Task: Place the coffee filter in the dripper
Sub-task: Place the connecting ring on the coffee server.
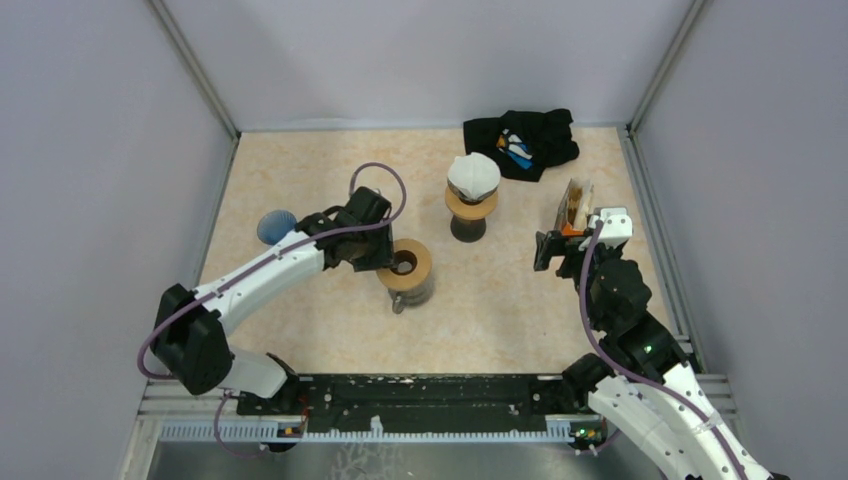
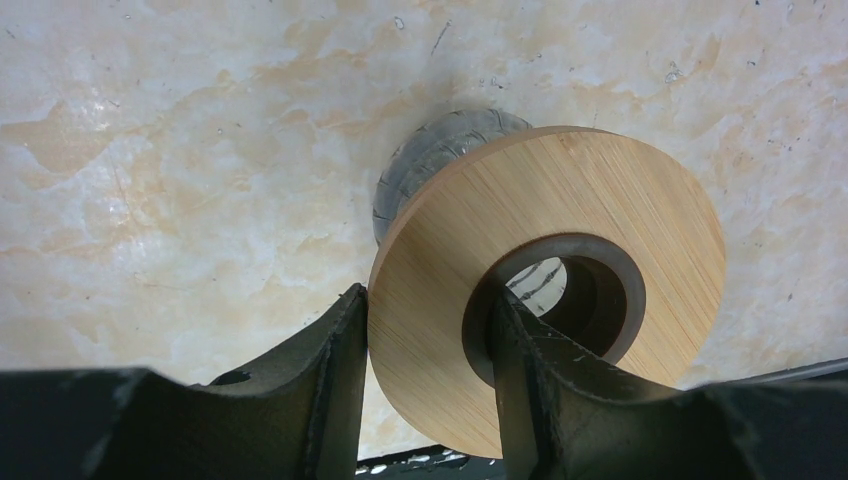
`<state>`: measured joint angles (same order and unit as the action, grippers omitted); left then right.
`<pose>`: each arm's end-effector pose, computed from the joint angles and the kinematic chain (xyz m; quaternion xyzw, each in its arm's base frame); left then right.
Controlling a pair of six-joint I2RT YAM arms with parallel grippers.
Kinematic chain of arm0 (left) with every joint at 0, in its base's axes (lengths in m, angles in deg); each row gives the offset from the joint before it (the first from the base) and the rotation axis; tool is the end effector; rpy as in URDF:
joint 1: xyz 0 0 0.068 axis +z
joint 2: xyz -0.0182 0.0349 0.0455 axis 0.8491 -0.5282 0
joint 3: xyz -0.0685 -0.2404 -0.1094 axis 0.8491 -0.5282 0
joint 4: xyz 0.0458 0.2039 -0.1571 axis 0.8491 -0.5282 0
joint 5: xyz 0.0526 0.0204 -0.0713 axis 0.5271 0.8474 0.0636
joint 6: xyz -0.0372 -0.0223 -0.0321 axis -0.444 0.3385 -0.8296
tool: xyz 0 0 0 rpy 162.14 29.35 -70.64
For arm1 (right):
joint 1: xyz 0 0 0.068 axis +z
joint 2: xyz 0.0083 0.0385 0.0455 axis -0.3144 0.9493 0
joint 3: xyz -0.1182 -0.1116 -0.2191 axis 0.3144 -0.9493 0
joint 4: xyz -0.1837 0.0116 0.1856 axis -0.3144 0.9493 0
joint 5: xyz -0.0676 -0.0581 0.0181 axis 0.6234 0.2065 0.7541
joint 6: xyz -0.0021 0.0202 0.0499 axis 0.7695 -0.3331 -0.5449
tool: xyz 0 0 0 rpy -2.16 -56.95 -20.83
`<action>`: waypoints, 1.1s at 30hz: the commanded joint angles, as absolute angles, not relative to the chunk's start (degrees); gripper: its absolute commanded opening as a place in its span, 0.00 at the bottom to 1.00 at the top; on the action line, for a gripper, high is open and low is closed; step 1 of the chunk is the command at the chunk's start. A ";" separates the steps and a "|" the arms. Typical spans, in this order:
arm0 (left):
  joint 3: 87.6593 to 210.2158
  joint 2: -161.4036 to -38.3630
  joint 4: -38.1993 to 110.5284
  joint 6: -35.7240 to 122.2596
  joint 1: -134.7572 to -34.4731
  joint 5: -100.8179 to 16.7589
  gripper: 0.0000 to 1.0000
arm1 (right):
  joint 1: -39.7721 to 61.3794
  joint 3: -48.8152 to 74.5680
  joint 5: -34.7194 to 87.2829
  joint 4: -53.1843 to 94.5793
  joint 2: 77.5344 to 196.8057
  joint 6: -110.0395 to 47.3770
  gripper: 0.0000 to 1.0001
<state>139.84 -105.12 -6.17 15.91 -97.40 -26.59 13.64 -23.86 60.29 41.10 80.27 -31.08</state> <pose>0.2249 -0.1782 0.2647 -0.0145 0.9590 -0.1279 0.2527 0.0983 0.0428 0.3303 -0.0110 0.7409 0.0540 0.6693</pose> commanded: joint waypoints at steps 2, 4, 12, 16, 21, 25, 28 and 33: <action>142.74 -107.39 -4.97 15.97 -99.18 -24.89 0.42 | 13.24 -23.65 61.40 39.34 80.30 -30.58 0.93; 142.95 -108.10 -4.98 16.08 -99.62 -24.64 0.42 | 13.23 -23.65 61.45 39.35 80.27 -30.61 0.93; 142.49 -110.34 -4.08 16.62 -100.21 -24.03 0.44 | 13.30 -23.73 61.50 39.34 80.35 -30.44 0.93; 142.51 -111.40 -4.26 16.74 -100.30 -23.24 0.46 | 13.24 -23.73 61.35 39.27 80.32 -30.42 0.93; 142.50 -111.93 -4.94 16.80 -100.30 -22.47 0.51 | 13.23 -23.77 61.39 39.23 80.35 -30.42 0.93; 142.59 -111.23 -5.79 16.73 -100.30 -21.45 0.56 | 13.24 -23.78 61.24 39.13 80.34 -30.39 0.93; 142.17 -110.43 -5.84 16.41 -100.30 -21.08 0.58 | 13.23 -23.82 61.10 39.16 80.30 -30.40 0.93; 142.01 -109.44 -5.97 16.19 -100.30 -20.95 0.64 | 13.23 -23.82 61.15 39.11 80.29 -30.40 0.93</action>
